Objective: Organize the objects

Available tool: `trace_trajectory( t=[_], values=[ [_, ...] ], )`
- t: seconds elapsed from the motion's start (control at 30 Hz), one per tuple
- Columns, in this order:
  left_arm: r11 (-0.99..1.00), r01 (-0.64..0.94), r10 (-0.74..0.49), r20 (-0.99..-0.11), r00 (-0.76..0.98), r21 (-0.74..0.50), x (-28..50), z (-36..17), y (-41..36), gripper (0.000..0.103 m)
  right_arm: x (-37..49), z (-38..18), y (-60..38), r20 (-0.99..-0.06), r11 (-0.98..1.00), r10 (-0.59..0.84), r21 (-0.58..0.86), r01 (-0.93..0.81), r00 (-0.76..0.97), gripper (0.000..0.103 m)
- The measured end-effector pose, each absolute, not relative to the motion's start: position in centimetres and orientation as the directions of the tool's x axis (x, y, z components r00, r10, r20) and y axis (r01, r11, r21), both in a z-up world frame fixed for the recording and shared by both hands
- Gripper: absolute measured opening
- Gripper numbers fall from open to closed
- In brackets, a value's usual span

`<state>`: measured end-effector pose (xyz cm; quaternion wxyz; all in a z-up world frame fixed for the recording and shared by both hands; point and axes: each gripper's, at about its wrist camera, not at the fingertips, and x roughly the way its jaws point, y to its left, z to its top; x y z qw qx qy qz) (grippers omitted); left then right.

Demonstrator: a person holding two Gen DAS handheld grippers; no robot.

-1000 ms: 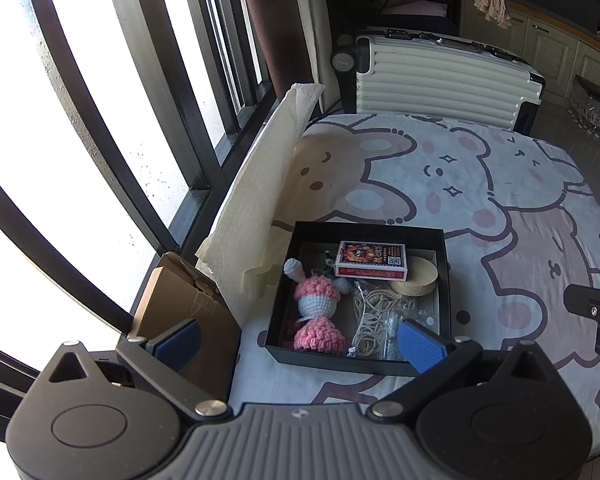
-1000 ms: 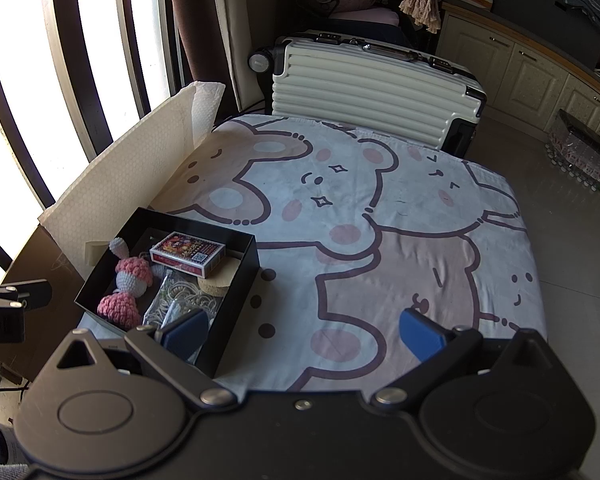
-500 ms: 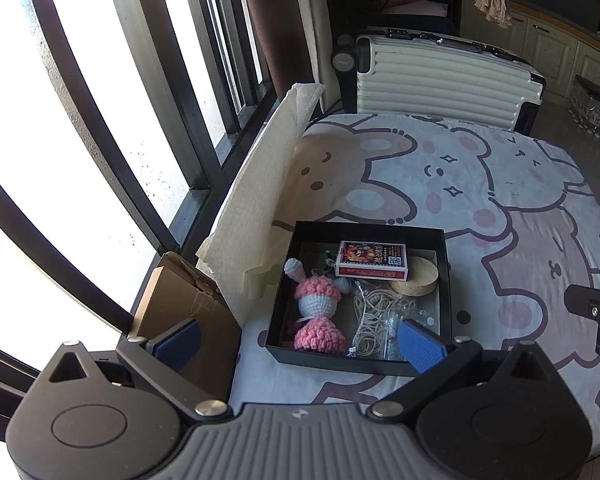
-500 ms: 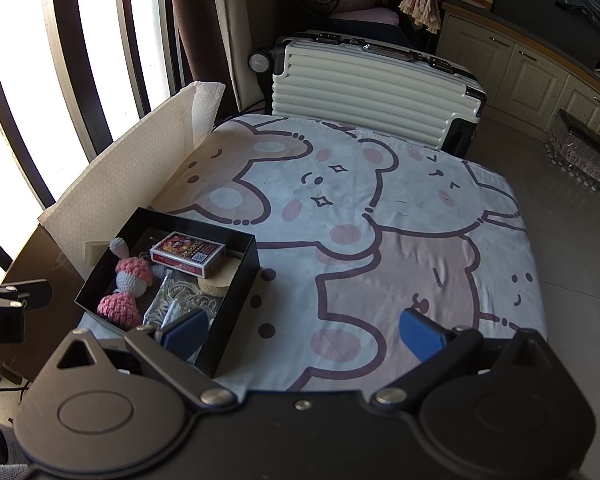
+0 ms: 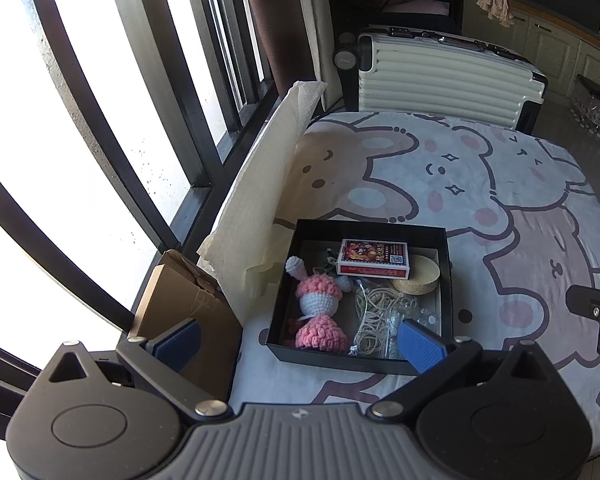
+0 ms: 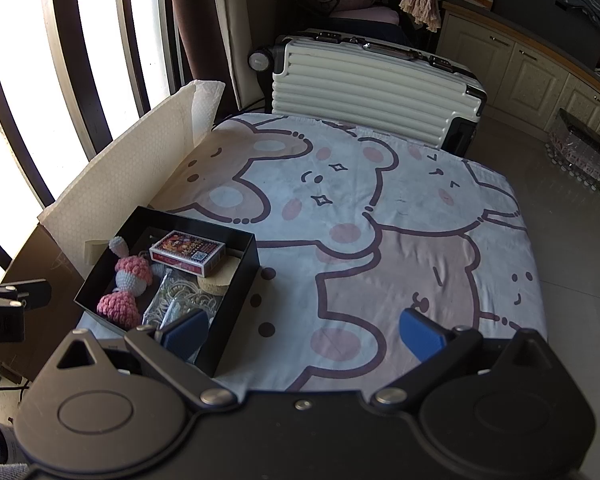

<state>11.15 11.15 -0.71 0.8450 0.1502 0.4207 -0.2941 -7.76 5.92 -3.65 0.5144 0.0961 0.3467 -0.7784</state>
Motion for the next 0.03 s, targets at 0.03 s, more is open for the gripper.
trace_trajectory(
  t=[0.03],
  values=[
    [0.782, 0.623, -0.37, -0.8, 0.473, 0.006, 11.15, -0.74, 11.14, 0.103, -7.79, -3.73, 6.02, -0.506, -0.23, -0.734, -0.441, 0.868, -0.452, 0.103]
  ],
)
